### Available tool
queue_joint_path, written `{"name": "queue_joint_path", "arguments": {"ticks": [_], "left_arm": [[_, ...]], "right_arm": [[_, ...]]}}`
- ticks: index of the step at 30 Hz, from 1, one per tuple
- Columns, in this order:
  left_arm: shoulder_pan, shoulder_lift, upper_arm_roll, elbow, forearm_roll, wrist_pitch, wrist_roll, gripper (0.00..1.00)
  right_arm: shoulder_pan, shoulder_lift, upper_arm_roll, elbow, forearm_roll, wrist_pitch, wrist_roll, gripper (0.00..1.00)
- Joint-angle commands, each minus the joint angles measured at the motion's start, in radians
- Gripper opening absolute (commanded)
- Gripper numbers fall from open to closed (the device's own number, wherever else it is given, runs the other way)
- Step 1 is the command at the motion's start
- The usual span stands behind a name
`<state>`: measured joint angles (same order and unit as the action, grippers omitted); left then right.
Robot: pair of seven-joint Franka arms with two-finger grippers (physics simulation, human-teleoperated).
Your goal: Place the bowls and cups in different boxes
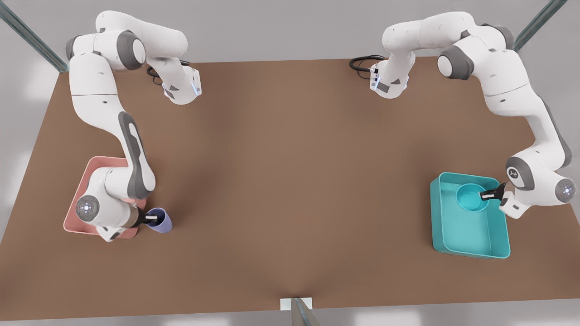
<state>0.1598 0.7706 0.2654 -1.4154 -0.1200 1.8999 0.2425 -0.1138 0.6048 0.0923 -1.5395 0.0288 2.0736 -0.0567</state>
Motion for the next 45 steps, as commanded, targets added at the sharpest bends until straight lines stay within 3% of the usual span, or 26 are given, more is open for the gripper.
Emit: {"name": "queue_joint_path", "arguments": {"ticks": [1, 5, 6, 7, 10, 13, 16, 20, 29, 30, 31, 32, 41, 45], "left_arm": [[0.001, 0.044, 0.000, 0.000, -0.006, 0.172, 0.014, 0.21], [0.001, 0.078, -0.012, -0.011, -0.017, 0.209, 0.012, 0.21], [0.001, 0.078, -0.012, -0.011, -0.013, 0.208, 0.018, 0.38], [0.001, 0.065, -0.012, -0.011, -0.015, 0.206, 0.020, 1.00], [-0.003, -0.028, -0.012, -0.010, -0.007, 0.084, 0.014, 1.00], [-0.160, -0.267, -0.015, -0.005, 0.079, -0.220, -0.054, 1.00], [-0.270, -0.519, -0.155, -0.056, 0.115, -0.372, -0.204, 1.00], [-0.281, -0.508, -0.304, -0.017, 0.163, -0.501, -0.261, 1.00], [-0.267, -0.531, -0.311, -0.027, 0.152, -0.510, -0.255, 1.00], [-0.266, -0.531, -0.311, -0.028, 0.152, -0.510, -0.255, 1.00], [-0.266, -0.531, -0.311, -0.028, 0.152, -0.510, -0.255, 1.00], [-0.264, -0.531, -0.311, -0.031, 0.152, -0.512, -0.255, 1.00], [-0.263, -0.533, -0.311, -0.031, 0.152, -0.513, -0.253, 1.00], [-0.263, -0.530, -0.311, -0.031, 0.152, -0.510, -0.253, 1.00]], "right_arm": [[-0.029, -0.046, 0.003, 0.029, 0.048, -0.177, -0.126, 0.21], [-0.125, -0.188, -0.037, 0.029, 0.010, -0.443, -0.239, 0.21], [-0.152, -0.194, -0.065, 0.029, 0.000, -0.458, -0.279, 0.21], [-0.156, -0.189, -0.103, 0.027, -0.018, -0.457, -0.308, 0.21], [-0.162, -0.134, -0.125, 0.029, -0.110, -0.415, -0.315, 0.21], [-0.170, -0.056, -0.121, 0.025, -0.098, -0.293, -0.310, 0.21], [-0.170, 0.004, -0.118, 0.025, -0.075, -0.202, -0.315, 0.21], [-0.170, 0.050, -0.115, 0.025, -0.066, -0.121, -0.315, 0.21], [-0.170, 0.108, -0.114, 0.025, -0.050, -0.079, -0.316, 0.21], [-0.170, 0.108, -0.114, 0.025, -0.047, -0.079, -0.315, 0.36], [-0.170, 0.108, -0.114, 0.024, -0.038, -0.079, -0.316, 0.94], [-0.170, 0.108, -0.114, 0.024, -0.038, -0.084, -0.322, 1.00], [-0.168, 0.056, -0.102, 0.025, -0.024, -0.150, -0.341, 1.00], [-0.164, -0.088, -0.091, 0.022, -0.023, -0.308, -0.342, 1.00]]}}
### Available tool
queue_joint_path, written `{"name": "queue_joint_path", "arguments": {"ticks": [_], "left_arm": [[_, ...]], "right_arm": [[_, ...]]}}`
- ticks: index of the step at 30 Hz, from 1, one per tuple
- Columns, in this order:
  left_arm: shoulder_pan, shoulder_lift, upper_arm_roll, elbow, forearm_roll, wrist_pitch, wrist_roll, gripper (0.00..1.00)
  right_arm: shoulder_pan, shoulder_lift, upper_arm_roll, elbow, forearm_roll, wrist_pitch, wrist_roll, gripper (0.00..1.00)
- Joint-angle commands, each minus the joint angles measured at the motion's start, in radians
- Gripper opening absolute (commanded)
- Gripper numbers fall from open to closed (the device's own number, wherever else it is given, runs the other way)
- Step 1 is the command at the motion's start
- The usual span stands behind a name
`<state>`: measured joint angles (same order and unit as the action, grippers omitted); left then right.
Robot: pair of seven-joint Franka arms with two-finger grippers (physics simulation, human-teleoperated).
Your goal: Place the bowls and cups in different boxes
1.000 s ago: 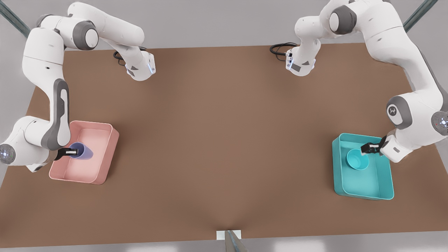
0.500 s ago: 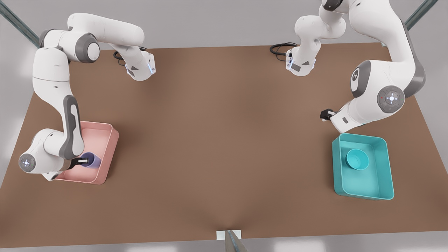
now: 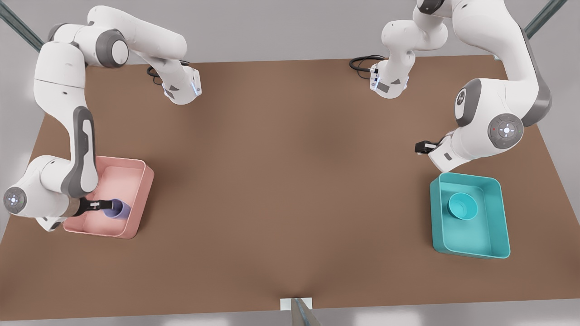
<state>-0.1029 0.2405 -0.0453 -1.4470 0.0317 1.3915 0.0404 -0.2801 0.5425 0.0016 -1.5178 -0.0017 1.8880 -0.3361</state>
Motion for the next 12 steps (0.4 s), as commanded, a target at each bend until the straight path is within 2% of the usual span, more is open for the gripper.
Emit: {"name": "queue_joint_path", "arguments": {"ticks": [1, 3, 4, 6, 8, 12], "left_arm": [[0.000, 0.000, -0.001, 0.000, 0.001, -0.002, -0.051, 1.00], [0.000, 0.000, -0.001, 0.000, 0.001, -0.002, -0.051, 1.00], [0.000, 0.000, -0.001, 0.000, 0.001, -0.002, -0.051, 1.00], [0.000, 0.000, 0.001, 0.000, 0.001, -0.002, -0.051, 1.00], [0.000, 0.002, -0.001, 0.000, 0.001, 0.000, -0.051, 1.00], [0.000, 0.002, -0.001, 0.000, 0.001, -0.002, -0.051, 1.00]], "right_arm": [[0.002, -0.071, 0.015, 0.001, 0.008, -0.173, -0.063, 1.00], [0.051, -0.182, 0.043, 0.007, 0.008, -0.257, 0.035, 1.00], [0.084, -0.206, 0.043, 0.013, 0.006, -0.271, 0.104, 1.00], [0.125, -0.217, 0.043, 0.134, 0.009, -0.378, 0.169, 1.00], [0.124, -0.317, 0.041, 0.125, 0.005, -0.458, 0.178, 1.00], [0.139, -0.354, 0.043, 0.107, 0.003, -0.468, 0.206, 1.00]]}}
